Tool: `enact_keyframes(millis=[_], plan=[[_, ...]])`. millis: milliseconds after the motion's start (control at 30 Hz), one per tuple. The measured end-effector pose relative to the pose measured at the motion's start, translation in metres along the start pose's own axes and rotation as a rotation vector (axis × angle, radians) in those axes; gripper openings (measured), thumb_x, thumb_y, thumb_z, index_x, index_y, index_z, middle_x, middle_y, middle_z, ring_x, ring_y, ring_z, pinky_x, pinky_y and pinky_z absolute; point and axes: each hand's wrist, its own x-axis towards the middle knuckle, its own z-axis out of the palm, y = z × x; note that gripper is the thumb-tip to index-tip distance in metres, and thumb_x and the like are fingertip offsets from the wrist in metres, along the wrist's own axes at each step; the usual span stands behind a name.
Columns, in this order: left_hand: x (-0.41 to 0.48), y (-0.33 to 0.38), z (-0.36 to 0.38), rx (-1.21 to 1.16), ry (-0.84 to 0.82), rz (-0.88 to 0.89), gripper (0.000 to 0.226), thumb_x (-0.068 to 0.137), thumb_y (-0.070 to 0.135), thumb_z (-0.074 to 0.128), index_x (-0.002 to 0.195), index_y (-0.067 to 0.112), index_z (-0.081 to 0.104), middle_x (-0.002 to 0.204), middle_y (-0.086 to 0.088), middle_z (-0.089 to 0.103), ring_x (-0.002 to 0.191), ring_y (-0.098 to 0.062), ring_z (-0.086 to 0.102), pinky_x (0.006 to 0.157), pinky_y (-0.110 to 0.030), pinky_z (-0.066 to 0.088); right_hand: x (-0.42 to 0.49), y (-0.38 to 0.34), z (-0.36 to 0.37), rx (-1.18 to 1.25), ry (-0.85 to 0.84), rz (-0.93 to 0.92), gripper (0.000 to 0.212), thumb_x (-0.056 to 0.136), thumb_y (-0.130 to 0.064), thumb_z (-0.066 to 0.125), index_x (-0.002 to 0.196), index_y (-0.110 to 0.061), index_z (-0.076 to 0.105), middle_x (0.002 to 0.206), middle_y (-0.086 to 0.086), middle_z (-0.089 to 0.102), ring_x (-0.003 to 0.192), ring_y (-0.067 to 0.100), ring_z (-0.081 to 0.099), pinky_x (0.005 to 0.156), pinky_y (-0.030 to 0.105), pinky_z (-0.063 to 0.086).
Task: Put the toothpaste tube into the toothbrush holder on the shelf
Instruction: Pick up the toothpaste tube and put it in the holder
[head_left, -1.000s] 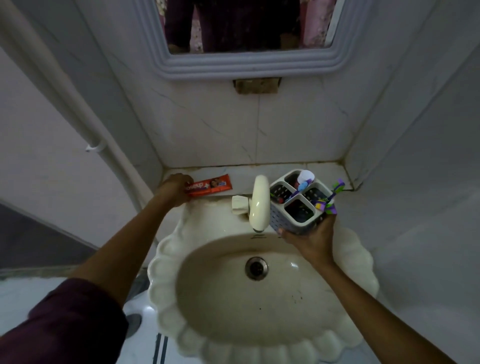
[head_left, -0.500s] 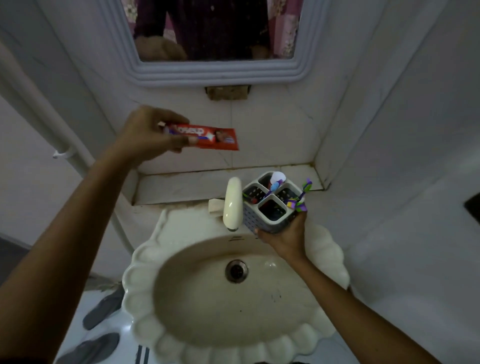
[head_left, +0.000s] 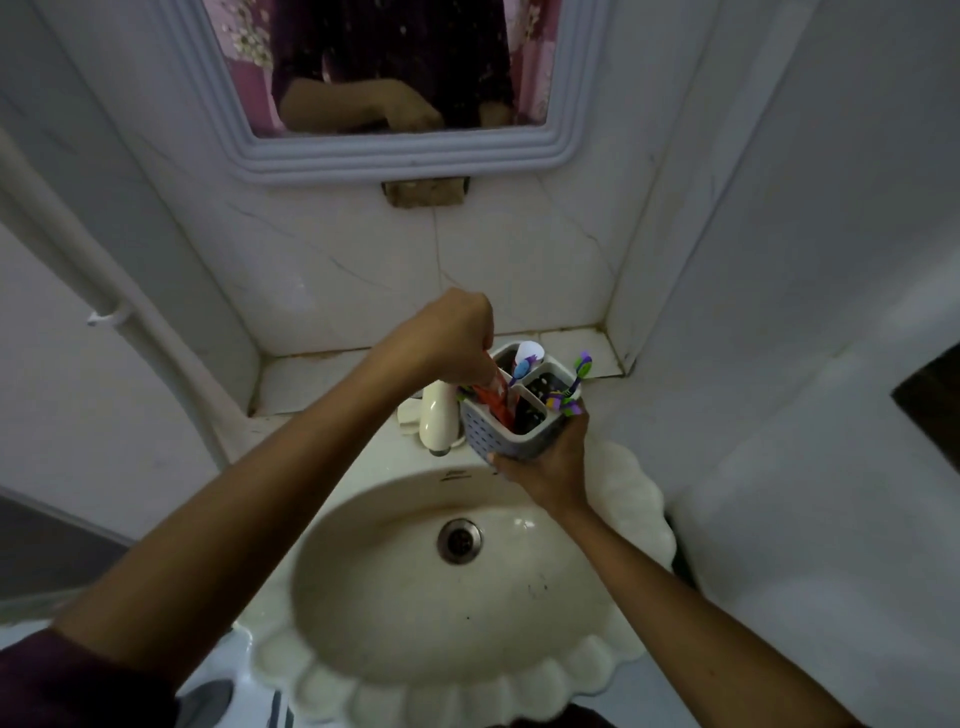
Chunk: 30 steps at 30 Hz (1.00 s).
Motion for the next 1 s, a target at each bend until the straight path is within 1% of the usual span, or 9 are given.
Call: enact_keyframes(millis=[133, 267, 400, 467, 567, 733, 800, 900, 1000], plan=[[0.008, 0.008, 0.01, -0.003, 0.042, 0.034, 0.047, 0.07, 0.027, 0.077, 0.111, 0.006, 0.065, 0.108, -0.01, 0.068, 0.091, -0.021, 0.064, 0.072, -0.027, 0.05, -0.001, -0.002, 0.001, 0.001, 0.016, 0.013, 0.112, 0.049, -0.007, 0.097, 0.137, -0.001, 0.028, 0.139, 0.016, 0.049, 0.128, 0.017, 0.055, 0.096, 0.029, 0.056], [0.005, 0.003, 0.008, -0.049, 0.126, 0.044, 0.081, 0.065, 0.049, 0.077, 0.134, 0.019, 0.047, 0.129, -0.007, 0.058, 0.113, -0.024, 0.056, 0.091, -0.035, 0.046, -0.001, 0.0, 0.001, -0.017, 0.03, 0.037, 0.113, 0.049, -0.004, 0.099, 0.138, 0.0, 0.028, 0.139, 0.016, 0.05, 0.127, 0.016, 0.056, 0.097, 0.031, 0.056], [-0.008, -0.02, -0.008, -0.15, 0.305, 0.006, 0.073, 0.072, 0.056, 0.068, 0.131, 0.018, 0.049, 0.131, -0.007, 0.057, 0.112, -0.023, 0.057, 0.094, -0.04, 0.048, 0.0, 0.004, -0.002, 0.0, 0.031, 0.038, 0.112, 0.048, -0.012, 0.099, 0.137, -0.003, 0.031, 0.137, 0.017, 0.053, 0.128, 0.024, 0.056, 0.099, 0.05, 0.055], [-0.015, -0.042, -0.009, -0.184, 0.433, -0.046, 0.067, 0.076, 0.056, 0.063, 0.128, 0.015, 0.052, 0.129, -0.01, 0.058, 0.111, -0.024, 0.057, 0.093, -0.042, 0.049, 0.001, 0.002, -0.002, 0.019, 0.03, 0.038, 0.112, 0.047, -0.008, 0.098, 0.138, -0.001, 0.033, 0.135, 0.016, 0.054, 0.126, 0.017, 0.058, 0.1, 0.041, 0.055], [-0.025, -0.074, 0.004, -0.19, 0.541, -0.13, 0.062, 0.081, 0.053, 0.059, 0.125, 0.011, 0.055, 0.126, -0.014, 0.06, 0.112, -0.028, 0.058, 0.091, -0.044, 0.049, 0.0, -0.006, 0.001, 0.053, 0.06, 0.043, 0.111, 0.044, -0.001, 0.098, 0.136, 0.003, 0.036, 0.128, 0.007, 0.057, 0.114, -0.011, 0.058, 0.091, 0.012, 0.051], [-0.04, -0.106, 0.035, -0.193, 0.552, -0.225, 0.054, 0.085, 0.044, 0.058, 0.128, 0.01, 0.053, 0.13, -0.016, 0.057, 0.116, -0.03, 0.054, 0.094, -0.042, 0.043, 0.004, -0.02, 0.001, 0.04, 0.127, 0.061, 0.107, 0.045, 0.002, 0.098, 0.134, 0.001, 0.04, 0.121, -0.003, 0.055, 0.103, -0.026, 0.052, 0.081, -0.001, 0.045], [-0.046, -0.108, 0.042, -0.206, 0.553, -0.231, 0.054, 0.086, 0.041, 0.058, 0.129, 0.009, 0.052, 0.133, -0.016, 0.055, 0.121, -0.031, 0.051, 0.098, -0.04, 0.041, 0.004, -0.029, -0.001, 0.008, 0.139, 0.064, 0.106, 0.045, -0.004, 0.099, 0.132, -0.001, 0.04, 0.121, -0.004, 0.055, 0.103, -0.02, 0.055, 0.079, -0.001, 0.046], [-0.051, -0.102, 0.049, -0.208, 0.556, -0.223, 0.053, 0.087, 0.038, 0.058, 0.13, 0.008, 0.051, 0.135, -0.016, 0.054, 0.123, -0.031, 0.05, 0.1, -0.039, 0.039, 0.005, -0.041, -0.004, -0.014, 0.169, 0.044, 0.106, 0.043, -0.007, 0.099, 0.131, -0.004, 0.041, 0.125, 0.003, 0.057, 0.108, 0.007, 0.06, 0.081, 0.0, 0.046], [-0.057, -0.097, 0.048, -0.211, 0.575, -0.193, 0.053, 0.086, 0.038, 0.058, 0.13, 0.008, 0.051, 0.134, -0.016, 0.055, 0.122, -0.031, 0.051, 0.099, -0.04, 0.04, 0.005, -0.057, -0.011, -0.019, 0.216, -0.007, 0.108, 0.043, -0.002, 0.098, 0.135, -0.002, 0.041, 0.125, 0.003, 0.055, 0.108, 0.005, 0.055, 0.082, -0.003, 0.041]])
